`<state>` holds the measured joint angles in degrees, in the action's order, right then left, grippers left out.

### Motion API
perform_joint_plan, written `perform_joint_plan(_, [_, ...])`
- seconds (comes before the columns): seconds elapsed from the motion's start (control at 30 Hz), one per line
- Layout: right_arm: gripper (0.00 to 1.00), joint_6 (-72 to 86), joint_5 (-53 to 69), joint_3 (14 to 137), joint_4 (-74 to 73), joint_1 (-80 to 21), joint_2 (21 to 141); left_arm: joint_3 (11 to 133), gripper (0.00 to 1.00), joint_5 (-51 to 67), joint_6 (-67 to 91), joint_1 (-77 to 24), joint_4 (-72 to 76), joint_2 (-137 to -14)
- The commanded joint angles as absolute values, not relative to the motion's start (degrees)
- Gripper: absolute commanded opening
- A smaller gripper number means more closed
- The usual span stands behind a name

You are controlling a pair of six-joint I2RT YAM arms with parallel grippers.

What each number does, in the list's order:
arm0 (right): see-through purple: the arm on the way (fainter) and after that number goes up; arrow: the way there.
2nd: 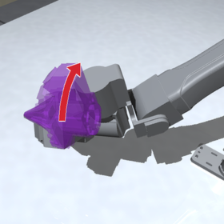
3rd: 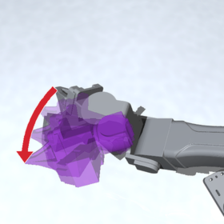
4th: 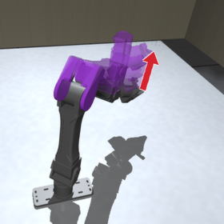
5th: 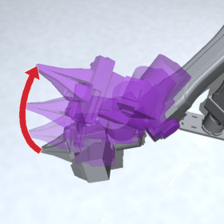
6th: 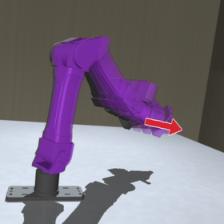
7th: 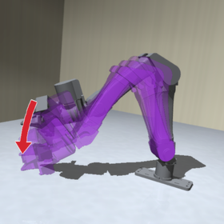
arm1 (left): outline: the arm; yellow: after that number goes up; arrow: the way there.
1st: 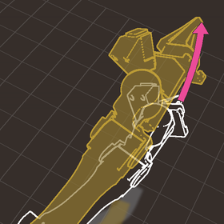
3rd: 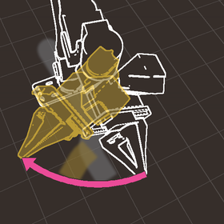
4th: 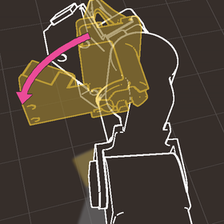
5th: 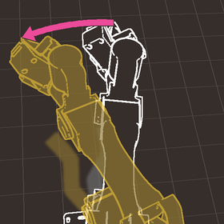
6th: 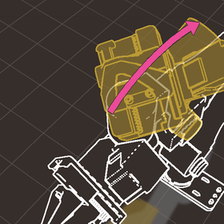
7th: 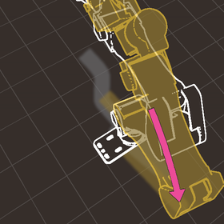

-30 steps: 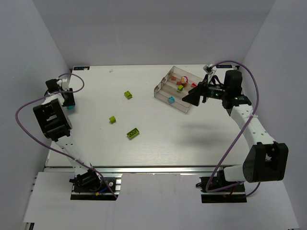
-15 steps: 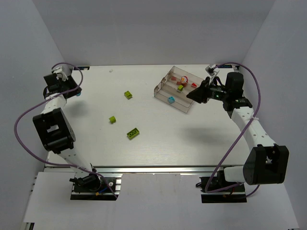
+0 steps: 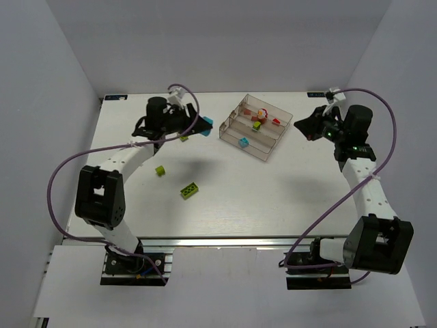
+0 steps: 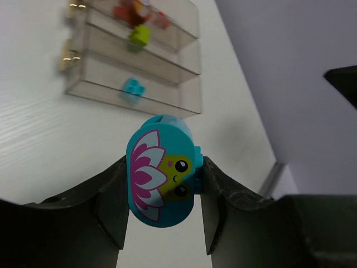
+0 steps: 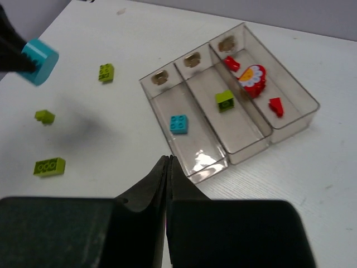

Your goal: Sort the legos into containers by color

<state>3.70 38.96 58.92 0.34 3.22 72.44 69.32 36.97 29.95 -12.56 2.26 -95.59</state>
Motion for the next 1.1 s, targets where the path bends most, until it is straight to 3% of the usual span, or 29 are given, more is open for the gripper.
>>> perform_joint_plan(0.0, [0.0, 7.5, 38.8, 57.7, 4.6, 7.1, 70.8, 72.6, 0.0, 30.5, 40.8, -17.9, 7.4, -95.1])
perform_joint_plan(0.17, [0.0, 8.8, 40.1, 56.7, 5.6, 9.6, 69.8, 78.5, 0.0, 15.6, 47.7, -28.0, 6.7, -102.3])
perform_joint_plan(0.47, [0.0, 8.9, 42.1, 56.6, 6.2, 11.3, 69.8, 102.9, 0.0, -4.3, 52.3, -35.4, -2.3, -123.0])
perform_joint_plan(0.73, [0.0, 9.2, 43.7, 56.8, 6.4, 11.6, 70.0, 113.1, 0.0, -7.5, 50.7, -38.0, -8.2, -130.3])
perform_joint_plan(0.83, [0.01, 9.2, 44.0, 56.8, 6.4, 11.6, 70.0, 112.2, 0.05, -7.8, 50.4, -38.0, -8.9, -131.2])
perform_joint_plan(1.07, [0.03, 9.6, 45.1, 56.6, 6.6, 11.8, 70.2, 112.5, 0.39, -7.8, 50.2, -38.0, -10.4, -132.8])
